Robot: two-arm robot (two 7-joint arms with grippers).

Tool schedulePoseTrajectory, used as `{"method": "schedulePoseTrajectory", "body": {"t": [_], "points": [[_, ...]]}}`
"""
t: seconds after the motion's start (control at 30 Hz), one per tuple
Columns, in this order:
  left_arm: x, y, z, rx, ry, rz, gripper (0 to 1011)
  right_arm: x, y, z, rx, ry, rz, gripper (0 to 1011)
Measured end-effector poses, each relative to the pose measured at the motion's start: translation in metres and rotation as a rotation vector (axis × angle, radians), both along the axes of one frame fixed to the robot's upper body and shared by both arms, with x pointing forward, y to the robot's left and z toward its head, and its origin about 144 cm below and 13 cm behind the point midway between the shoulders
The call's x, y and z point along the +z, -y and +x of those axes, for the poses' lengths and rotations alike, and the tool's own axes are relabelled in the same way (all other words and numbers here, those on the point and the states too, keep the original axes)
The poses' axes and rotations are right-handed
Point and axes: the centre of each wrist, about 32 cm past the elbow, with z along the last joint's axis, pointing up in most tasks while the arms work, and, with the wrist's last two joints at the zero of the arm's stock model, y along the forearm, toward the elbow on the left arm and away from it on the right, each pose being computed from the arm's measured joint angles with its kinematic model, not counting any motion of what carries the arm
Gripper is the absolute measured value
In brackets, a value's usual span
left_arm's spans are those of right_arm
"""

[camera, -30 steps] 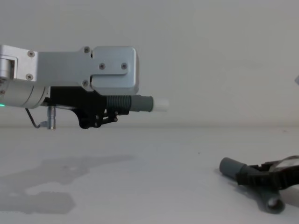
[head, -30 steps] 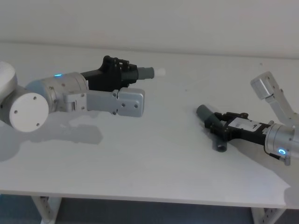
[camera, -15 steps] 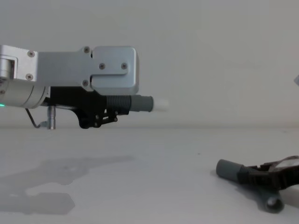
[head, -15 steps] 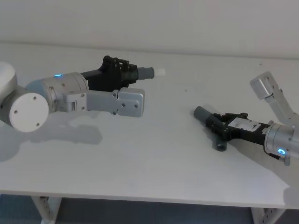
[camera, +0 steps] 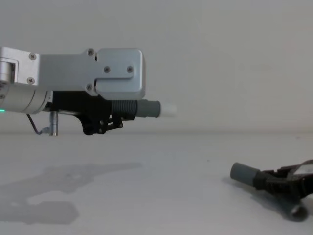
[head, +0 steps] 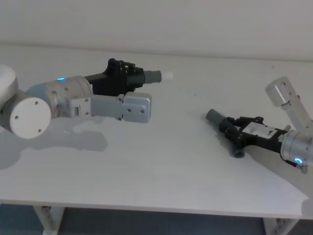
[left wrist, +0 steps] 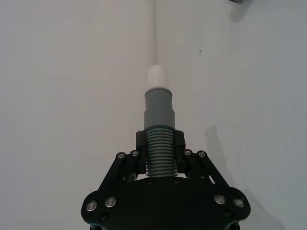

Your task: Use both hands to pick up one end of the pipe from the table, align the ends, and insert them.

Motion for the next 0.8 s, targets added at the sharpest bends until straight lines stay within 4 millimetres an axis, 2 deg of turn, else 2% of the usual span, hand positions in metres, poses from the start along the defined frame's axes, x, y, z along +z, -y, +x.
{"method": "schedulePoseTrajectory", "body": {"t": [0.8], "points": [[0.0,0.0,0.0,0.0,0.0,0.0,320,0.017,0.021,-0.021,0.119,0.329,-0.073,314]]}}
